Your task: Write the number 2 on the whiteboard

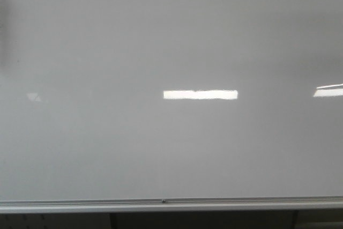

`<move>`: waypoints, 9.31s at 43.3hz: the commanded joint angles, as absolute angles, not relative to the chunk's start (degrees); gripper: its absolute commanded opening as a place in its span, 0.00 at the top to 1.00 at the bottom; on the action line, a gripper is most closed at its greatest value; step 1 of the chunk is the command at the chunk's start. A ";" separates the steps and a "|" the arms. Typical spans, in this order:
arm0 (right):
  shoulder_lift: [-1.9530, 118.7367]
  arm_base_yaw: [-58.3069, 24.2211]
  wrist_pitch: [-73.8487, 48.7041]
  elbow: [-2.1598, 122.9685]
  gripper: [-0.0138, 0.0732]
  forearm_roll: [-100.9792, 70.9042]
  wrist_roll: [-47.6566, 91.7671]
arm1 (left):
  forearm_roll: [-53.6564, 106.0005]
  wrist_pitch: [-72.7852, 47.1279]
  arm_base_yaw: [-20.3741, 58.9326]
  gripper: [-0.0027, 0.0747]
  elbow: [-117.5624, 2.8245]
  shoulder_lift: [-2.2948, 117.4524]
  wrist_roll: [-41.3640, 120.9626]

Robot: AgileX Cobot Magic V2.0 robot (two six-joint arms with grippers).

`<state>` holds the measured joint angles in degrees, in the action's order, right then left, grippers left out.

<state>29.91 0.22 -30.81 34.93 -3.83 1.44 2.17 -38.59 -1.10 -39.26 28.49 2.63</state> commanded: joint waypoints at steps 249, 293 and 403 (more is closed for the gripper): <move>57.82 -34.82 -52.72 58.11 0.32 -31.49 53.90 | 2.40 -62.32 58.49 0.89 -67.56 69.25 28.08; 66.55 -43.03 -52.05 63.75 0.43 -29.88 51.83 | 2.13 -59.69 58.38 0.89 -67.56 72.56 28.08; 45.08 -12.62 -10.57 38.15 0.86 -8.78 11.79 | 3.21 -53.51 28.46 0.26 -57.75 52.21 13.96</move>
<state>42.92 -11.87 -18.66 36.68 -8.35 10.21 2.57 -56.79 28.67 -56.30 52.35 14.63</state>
